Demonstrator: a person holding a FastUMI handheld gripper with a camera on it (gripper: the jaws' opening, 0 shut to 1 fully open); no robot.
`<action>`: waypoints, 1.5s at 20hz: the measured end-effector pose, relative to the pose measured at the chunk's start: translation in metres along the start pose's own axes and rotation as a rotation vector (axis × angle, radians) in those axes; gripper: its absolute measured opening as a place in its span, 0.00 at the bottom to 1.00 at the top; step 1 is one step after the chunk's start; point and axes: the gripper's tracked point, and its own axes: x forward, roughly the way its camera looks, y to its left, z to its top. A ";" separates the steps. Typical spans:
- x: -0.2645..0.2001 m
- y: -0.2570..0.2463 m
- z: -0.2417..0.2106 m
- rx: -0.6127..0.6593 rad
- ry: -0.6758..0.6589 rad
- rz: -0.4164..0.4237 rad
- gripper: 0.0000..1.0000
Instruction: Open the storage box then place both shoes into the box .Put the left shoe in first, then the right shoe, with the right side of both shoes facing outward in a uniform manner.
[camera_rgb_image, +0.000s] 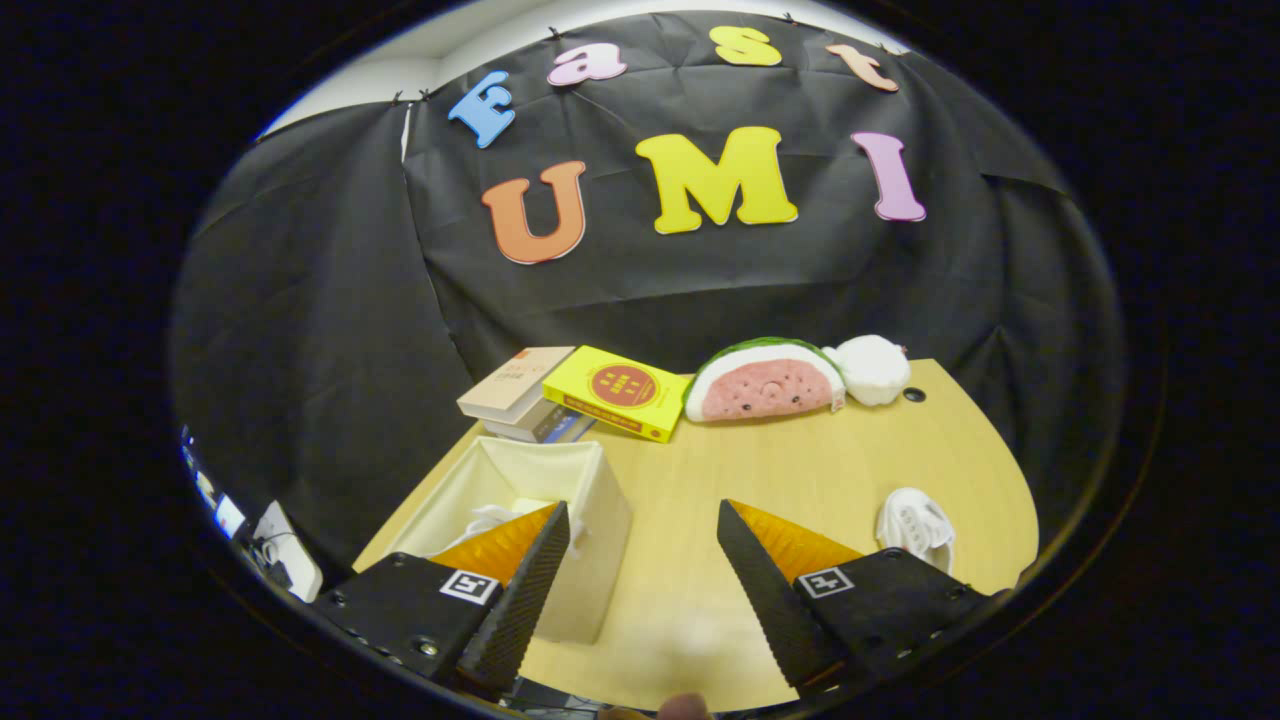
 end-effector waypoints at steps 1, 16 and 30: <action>-0.005 -0.025 -0.007 -0.021 0.025 -0.025 0.93; 0.023 -0.290 -0.107 -0.125 0.287 -0.295 0.93; 0.091 -0.319 -0.140 0.012 0.403 -0.272 0.20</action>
